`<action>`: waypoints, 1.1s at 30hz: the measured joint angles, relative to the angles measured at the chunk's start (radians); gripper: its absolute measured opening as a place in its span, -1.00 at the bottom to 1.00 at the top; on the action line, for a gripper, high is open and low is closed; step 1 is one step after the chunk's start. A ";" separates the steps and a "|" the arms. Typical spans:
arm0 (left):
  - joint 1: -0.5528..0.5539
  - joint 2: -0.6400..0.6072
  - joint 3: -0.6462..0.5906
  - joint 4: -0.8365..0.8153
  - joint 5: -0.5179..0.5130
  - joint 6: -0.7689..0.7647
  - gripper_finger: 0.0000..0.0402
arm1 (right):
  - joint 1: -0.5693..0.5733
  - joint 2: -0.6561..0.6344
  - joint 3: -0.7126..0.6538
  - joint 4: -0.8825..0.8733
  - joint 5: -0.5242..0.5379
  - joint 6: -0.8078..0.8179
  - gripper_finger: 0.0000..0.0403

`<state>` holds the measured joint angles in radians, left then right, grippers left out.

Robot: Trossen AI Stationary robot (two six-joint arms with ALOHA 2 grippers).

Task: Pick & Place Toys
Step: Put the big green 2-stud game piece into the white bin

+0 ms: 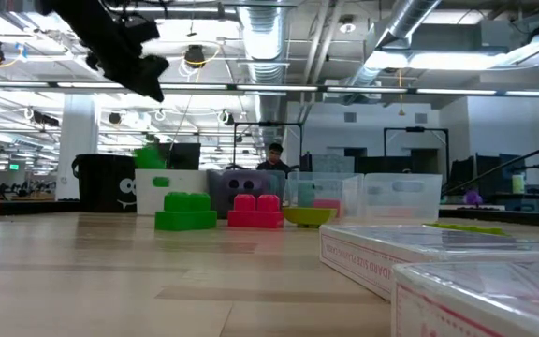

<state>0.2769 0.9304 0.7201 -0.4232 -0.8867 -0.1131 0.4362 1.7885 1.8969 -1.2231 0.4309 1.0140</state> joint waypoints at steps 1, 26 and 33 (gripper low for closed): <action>0.000 0.010 -0.002 0.004 0.001 0.000 0.20 | 0.000 0.000 0.000 0.001 0.000 0.002 0.70; -0.146 0.041 -0.031 0.053 1.222 -0.201 0.30 | -0.009 0.000 0.000 -0.002 0.003 -0.048 0.63; -0.299 0.041 -0.186 0.208 1.088 -0.341 0.43 | -0.013 0.000 0.000 0.001 0.005 -0.046 0.63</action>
<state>-0.0217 0.9719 0.5341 -0.2150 0.2011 -0.4544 0.4229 1.7885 1.8969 -1.2224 0.4355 0.9681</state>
